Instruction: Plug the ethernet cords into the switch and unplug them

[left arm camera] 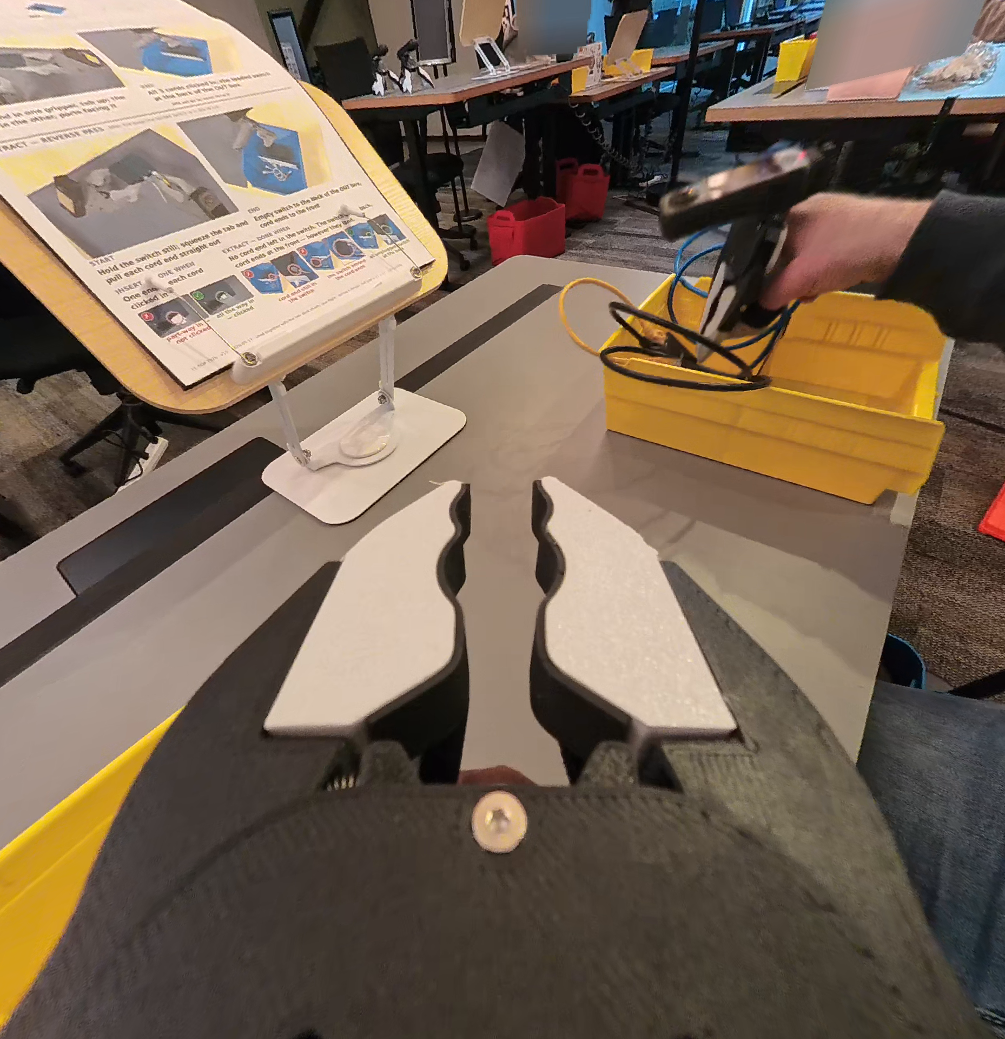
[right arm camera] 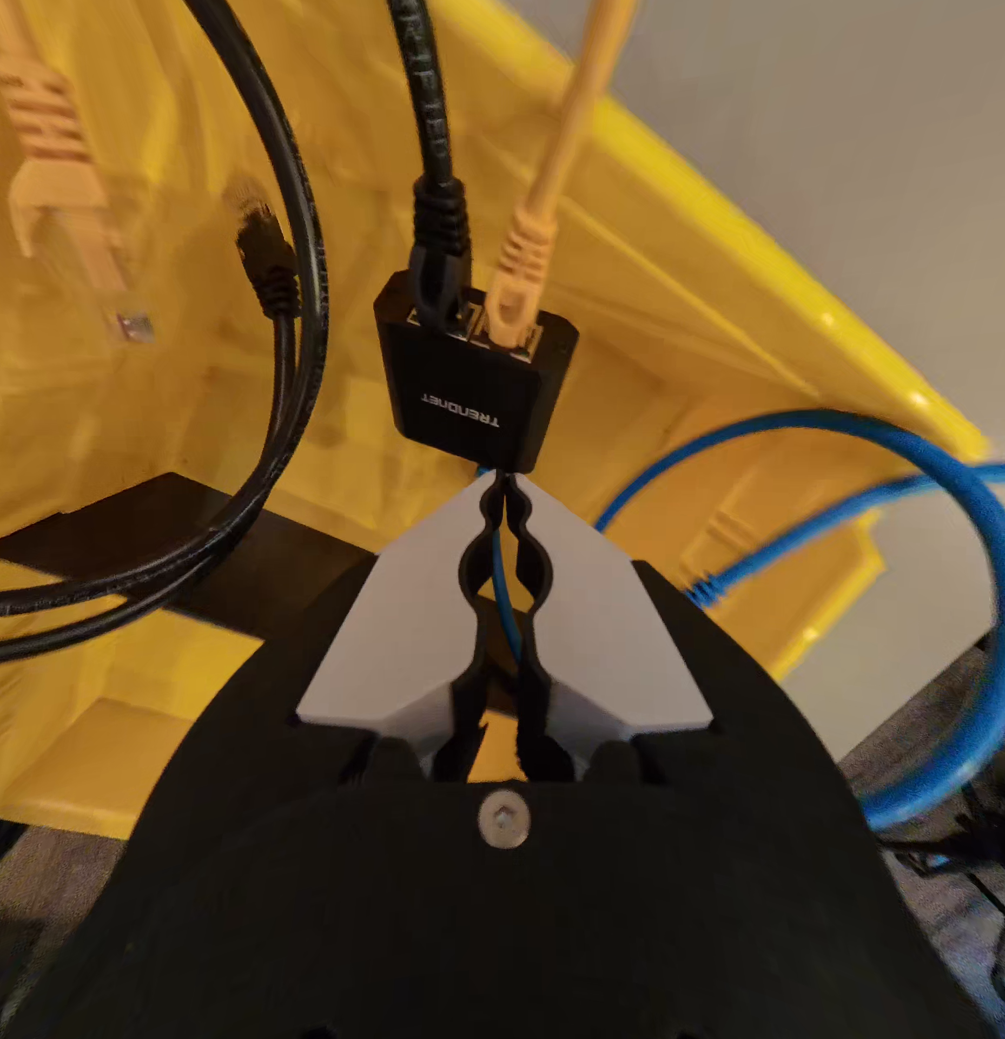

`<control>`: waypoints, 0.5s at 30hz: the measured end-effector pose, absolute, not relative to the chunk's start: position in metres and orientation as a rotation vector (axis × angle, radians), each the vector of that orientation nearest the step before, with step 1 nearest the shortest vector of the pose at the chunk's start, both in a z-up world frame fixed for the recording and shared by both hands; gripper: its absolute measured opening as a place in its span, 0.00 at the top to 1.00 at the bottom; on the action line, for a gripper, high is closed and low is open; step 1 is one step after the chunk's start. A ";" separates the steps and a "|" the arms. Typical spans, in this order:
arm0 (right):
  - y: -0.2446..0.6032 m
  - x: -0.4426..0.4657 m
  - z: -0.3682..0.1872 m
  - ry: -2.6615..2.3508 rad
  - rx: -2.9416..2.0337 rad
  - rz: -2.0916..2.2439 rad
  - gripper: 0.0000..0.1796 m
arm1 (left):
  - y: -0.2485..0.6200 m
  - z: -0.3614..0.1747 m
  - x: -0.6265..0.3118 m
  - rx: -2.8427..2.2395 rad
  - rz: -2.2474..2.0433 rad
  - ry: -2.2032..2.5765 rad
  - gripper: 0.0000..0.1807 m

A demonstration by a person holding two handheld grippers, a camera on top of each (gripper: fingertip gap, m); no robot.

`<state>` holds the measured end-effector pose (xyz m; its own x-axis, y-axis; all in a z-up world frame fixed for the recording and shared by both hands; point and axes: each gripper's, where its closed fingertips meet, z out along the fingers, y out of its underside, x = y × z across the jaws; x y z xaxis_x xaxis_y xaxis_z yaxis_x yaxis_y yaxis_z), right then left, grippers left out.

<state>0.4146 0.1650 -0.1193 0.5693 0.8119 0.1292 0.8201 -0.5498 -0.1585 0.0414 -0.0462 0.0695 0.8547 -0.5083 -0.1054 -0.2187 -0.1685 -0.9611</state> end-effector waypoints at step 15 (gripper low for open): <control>0.142 0.432 -0.060 -1.422 -2.553 -0.234 0.88 | -0.045 0.072 0.030 -1.757 -0.245 0.556 0.88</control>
<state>0.4318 0.1417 -0.0601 0.5222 0.8188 0.2386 0.8520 -0.5129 -0.1049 0.0298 -0.0452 0.0722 0.8626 -0.4897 -0.1268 -0.2370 -0.1697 -0.9566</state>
